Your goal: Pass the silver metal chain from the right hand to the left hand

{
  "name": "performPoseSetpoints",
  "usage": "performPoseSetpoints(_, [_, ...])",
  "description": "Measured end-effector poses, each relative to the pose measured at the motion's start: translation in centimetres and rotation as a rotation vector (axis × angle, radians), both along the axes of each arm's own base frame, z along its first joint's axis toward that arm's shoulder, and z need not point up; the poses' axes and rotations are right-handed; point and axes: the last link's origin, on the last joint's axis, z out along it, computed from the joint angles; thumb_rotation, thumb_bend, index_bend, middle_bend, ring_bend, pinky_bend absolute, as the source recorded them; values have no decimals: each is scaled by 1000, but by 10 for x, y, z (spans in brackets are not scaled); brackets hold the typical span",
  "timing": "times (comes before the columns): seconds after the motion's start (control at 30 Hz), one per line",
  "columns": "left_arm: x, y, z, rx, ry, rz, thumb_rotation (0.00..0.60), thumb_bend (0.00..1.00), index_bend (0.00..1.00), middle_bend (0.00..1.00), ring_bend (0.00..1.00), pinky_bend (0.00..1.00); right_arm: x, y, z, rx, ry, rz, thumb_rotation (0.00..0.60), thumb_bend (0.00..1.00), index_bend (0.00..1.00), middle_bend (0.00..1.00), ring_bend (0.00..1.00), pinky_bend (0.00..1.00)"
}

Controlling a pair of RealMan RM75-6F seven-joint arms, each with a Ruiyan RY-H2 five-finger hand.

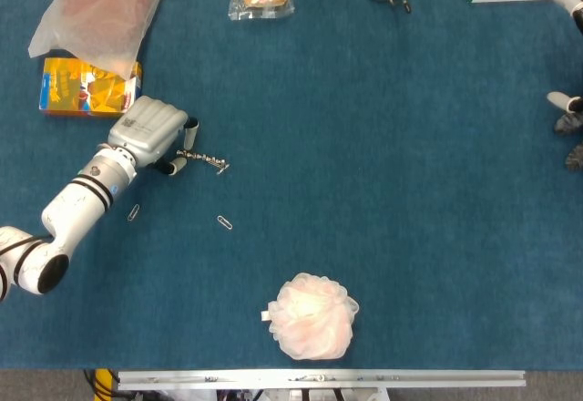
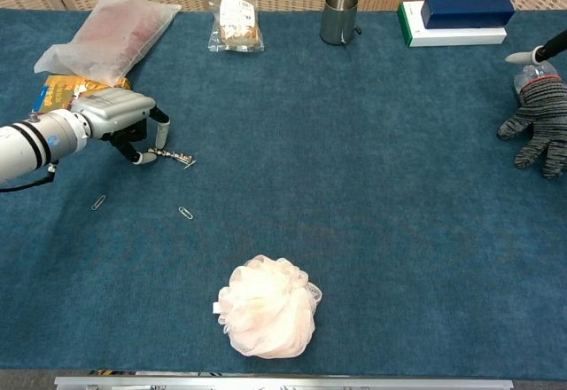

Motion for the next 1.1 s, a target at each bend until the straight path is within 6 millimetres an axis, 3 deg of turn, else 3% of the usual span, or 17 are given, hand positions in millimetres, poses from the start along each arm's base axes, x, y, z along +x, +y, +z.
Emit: performPoseSetpoints(1.1, [6,1,-6,-5,9,7,600,298,510,1000,1000,1000,-4,1,1,1,-9,1,600,0,129,25,0,35])
